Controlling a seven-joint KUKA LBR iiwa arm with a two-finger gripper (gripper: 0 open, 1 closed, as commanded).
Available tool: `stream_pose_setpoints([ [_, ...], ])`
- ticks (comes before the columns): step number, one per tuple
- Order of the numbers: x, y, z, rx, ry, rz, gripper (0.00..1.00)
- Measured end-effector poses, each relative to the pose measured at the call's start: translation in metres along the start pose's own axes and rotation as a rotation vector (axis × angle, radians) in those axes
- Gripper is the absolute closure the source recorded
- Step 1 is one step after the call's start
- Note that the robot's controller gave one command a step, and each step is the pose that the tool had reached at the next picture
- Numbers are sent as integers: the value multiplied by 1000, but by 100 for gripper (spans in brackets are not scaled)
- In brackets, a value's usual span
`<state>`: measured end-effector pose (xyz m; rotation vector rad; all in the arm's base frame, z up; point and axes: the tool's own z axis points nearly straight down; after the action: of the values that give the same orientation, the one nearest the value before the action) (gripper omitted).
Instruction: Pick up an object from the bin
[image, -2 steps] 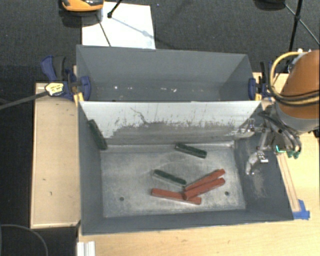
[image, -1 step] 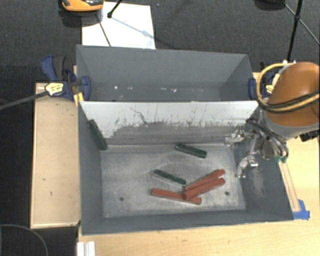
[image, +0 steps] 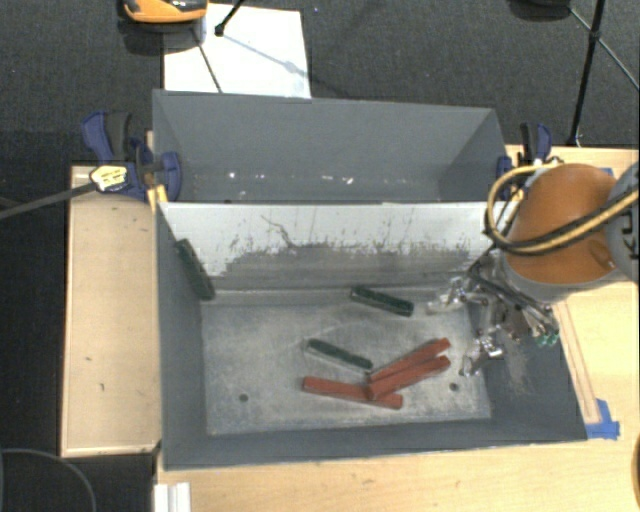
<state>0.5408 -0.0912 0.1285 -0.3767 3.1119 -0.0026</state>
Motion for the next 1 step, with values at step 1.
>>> stream_pose_setpoints([
  [1, 16, 20, 54, 1, -6, 122, 100],
])
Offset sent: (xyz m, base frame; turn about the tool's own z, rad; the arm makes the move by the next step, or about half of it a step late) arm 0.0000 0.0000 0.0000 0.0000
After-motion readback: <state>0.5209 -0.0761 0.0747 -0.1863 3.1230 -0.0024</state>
